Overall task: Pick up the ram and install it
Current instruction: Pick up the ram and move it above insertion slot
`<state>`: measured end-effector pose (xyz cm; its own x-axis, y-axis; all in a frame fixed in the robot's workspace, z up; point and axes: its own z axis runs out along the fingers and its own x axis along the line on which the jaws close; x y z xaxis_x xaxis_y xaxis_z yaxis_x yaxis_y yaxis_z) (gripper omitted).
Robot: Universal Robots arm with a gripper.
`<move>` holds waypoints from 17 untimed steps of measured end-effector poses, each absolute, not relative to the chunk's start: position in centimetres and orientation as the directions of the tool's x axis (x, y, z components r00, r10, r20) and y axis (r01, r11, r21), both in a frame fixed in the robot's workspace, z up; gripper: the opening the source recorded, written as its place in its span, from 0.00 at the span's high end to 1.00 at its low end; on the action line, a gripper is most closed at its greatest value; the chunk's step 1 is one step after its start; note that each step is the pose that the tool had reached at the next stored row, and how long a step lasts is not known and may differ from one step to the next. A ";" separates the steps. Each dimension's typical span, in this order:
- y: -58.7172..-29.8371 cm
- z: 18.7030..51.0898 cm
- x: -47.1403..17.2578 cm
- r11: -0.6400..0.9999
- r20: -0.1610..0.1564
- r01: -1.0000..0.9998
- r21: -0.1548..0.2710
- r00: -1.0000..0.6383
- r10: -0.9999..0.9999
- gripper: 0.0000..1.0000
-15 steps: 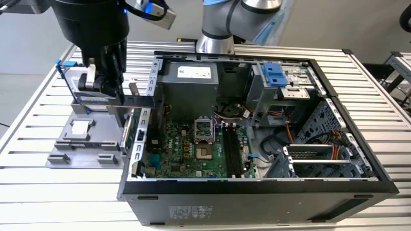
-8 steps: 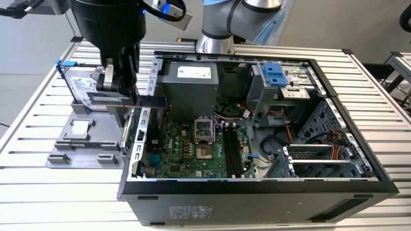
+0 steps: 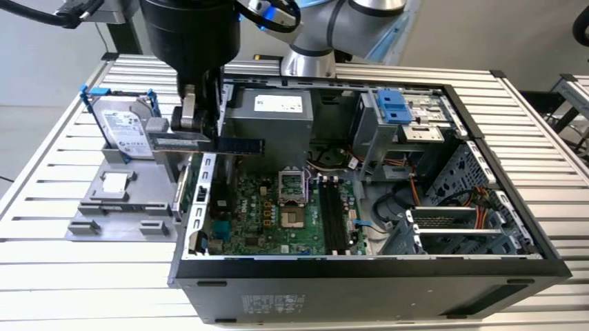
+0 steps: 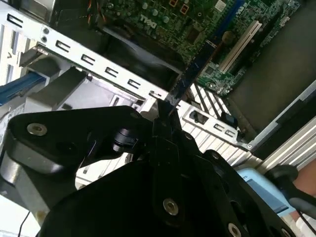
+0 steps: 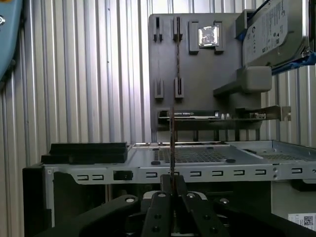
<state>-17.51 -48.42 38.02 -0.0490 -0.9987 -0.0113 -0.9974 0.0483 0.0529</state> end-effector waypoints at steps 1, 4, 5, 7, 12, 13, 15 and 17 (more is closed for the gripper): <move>-48.4 38.0 -17.2 0.048 -0.011 -0.997 0.053 -0.049 -0.999 1.00; -48.4 38.0 -16.3 0.048 -0.011 -0.997 0.054 -0.049 -0.999 1.00; -48.4 38.0 -16.1 0.048 -0.011 -0.997 0.054 -0.049 -0.999 1.00; -48.4 38.0 -15.5 0.048 -0.011 -0.997 0.055 -0.049 -0.999 1.00; -48.4 38.0 -14.0 0.048 -0.011 -0.997 0.056 -0.049 -0.999 1.00; -48.4 38.0 -13.7 0.048 -0.011 -0.997 0.057 -0.049 -0.999 1.00; -48.4 38.0 -13.1 0.048 -0.011 -0.997 0.057 -0.049 -0.999 1.00; -48.4 38.0 -12.5 0.048 -0.011 -0.997 0.058 -0.049 -0.999 1.00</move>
<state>-12.48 -48.42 38.03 -0.0490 -0.9987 -0.0109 -0.9972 0.0483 0.0579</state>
